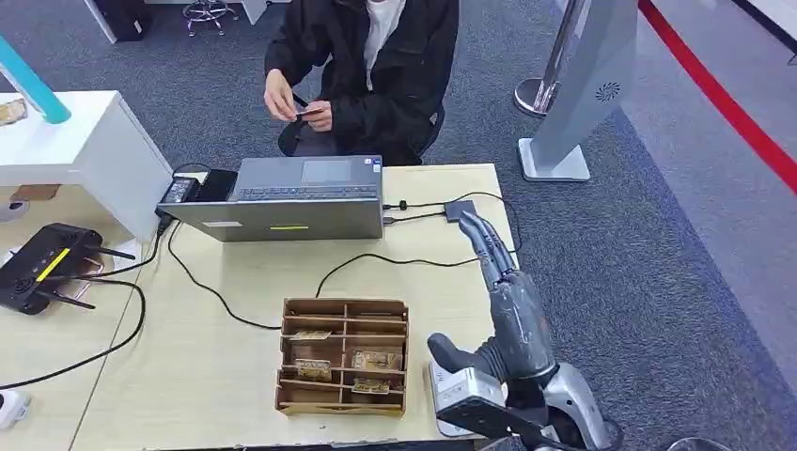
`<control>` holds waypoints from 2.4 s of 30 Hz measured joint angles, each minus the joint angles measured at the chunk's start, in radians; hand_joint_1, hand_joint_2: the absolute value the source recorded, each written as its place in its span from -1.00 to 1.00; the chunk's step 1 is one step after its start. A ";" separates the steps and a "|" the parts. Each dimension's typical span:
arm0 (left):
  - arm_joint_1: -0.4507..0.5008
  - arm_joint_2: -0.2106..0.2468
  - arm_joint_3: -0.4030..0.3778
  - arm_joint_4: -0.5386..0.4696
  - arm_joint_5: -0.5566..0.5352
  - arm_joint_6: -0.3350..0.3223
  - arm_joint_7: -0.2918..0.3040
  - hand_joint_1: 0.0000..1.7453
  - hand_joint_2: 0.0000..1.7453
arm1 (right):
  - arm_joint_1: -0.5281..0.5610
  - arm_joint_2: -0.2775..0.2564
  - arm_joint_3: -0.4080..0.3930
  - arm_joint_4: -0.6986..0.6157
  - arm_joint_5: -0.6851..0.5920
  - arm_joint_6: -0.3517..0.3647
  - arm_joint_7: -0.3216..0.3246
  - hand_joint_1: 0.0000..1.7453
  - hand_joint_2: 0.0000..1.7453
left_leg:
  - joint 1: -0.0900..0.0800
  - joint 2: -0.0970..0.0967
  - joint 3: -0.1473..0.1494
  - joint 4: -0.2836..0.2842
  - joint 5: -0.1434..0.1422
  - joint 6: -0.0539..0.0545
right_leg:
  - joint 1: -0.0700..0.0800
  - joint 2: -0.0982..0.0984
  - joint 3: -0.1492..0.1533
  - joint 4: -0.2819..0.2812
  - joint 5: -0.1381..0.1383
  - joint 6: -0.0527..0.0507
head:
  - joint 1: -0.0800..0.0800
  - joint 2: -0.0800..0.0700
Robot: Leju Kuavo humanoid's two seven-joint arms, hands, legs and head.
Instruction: Pass the card to the sensor for recognition and then transmit it.
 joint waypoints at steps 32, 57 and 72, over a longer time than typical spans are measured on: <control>-0.011 0.004 0.002 0.000 -0.021 -0.003 0.023 -1.00 -1.00 | 0.006 -0.082 0.034 -0.039 -0.105 -0.058 -0.036 -1.00 -1.00 | 0.000 0.000 0.000 0.000 0.000 0.000 | 0.000 0.000 0.000 -0.001 0.000 0.000 | 0.000 0.000; 0.001 0.009 0.002 0.000 0.003 0.023 -0.018 -1.00 -1.00 | 0.161 -0.089 0.026 -0.004 -0.016 -0.090 -0.157 -1.00 1.00 | 0.000 0.000 0.000 0.000 0.000 0.001 | 0.000 0.000 0.000 -0.001 0.000 0.000 | 0.000 0.000; 0.001 0.009 0.002 0.000 -0.007 0.018 -0.011 -1.00 -1.00 | 0.154 -0.089 0.040 0.035 0.136 -0.075 -0.102 -1.00 1.00 | 0.000 0.000 0.000 0.000 0.000 0.001 | 0.000 0.000 0.000 -0.001 0.000 0.000 | 0.000 0.000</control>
